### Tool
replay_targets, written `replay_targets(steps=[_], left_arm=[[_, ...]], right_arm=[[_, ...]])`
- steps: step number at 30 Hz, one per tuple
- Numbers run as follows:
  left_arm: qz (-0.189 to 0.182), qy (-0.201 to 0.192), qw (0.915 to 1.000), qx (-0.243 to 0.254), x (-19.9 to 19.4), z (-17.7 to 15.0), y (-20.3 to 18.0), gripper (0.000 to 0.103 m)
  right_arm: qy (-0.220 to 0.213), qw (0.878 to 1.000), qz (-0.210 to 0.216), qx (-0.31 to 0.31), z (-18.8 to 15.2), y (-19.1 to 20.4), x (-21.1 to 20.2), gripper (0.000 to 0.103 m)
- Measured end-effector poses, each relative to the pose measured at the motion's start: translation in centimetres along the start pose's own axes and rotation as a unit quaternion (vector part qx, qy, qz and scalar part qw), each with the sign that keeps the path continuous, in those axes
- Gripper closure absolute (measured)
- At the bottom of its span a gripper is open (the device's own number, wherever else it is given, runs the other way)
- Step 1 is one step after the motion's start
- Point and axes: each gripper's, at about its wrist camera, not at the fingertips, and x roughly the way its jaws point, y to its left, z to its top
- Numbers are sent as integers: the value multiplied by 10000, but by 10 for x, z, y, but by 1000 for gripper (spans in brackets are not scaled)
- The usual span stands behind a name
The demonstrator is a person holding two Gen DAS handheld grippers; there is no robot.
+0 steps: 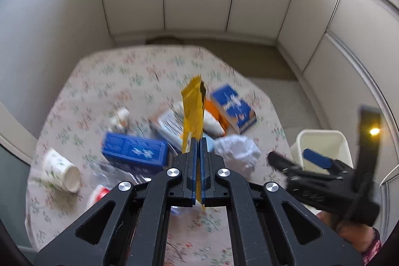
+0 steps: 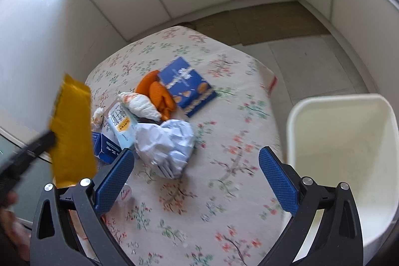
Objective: Collect trash
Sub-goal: 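Grasp the crumpled white plastic bag with the right gripper while the left gripper reaches the yellow packet, then lift the white bag toward the bin with the right gripper while the left gripper grasps the yellow packet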
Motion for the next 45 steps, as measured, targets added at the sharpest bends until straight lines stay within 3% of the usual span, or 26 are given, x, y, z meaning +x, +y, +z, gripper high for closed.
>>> replay_targets(steps=[5,10,13,15,28,29,34,35,37,38,41,45], left_arm=[[-60,-350,9993,-63,-10,-1,24,101],[-237,-400,9985,-291,-10,-6,45,102],[-219,-508,9981,-263,-16,-8,52,102],[-264,-494,9979,-312,-17,-9,55,102],[-292,-264,9984,-400,-5,-14,61,102],[-271,-251,9985,-402,-4,-14,61,102],[-211,11,9980,-591,2,-12,70,101],[-197,147,9974,-679,5,-12,75,100],[-198,375,9955,-851,11,-12,84,81],[-269,546,9929,-1025,16,-13,91,77],[-411,808,9862,-1386,28,-17,106,74],[-368,913,9848,-1433,40,-16,106,67]], right_arm=[[239,9990,-90,-356,-3,28,25,16],[469,9970,-235,-565,-6,47,44,25],[563,9960,-307,-620,-8,54,55,34],[642,9953,-345,-632,-8,55,61,46],[338,9948,-489,-831,-10,61,48,51],[300,9947,-481,-860,-10,61,45,62],[209,9941,-535,-921,-8,62,38,62],[176,9941,-538,-924,-7,62,36,62],[98,9943,-529,-919,-6,62,31,62],[49,9945,-510,-909,-5,62,28,63],[-56,9950,-473,-881,-3,61,19,63],[-142,9950,-448,-885,-2,58,10,63]])
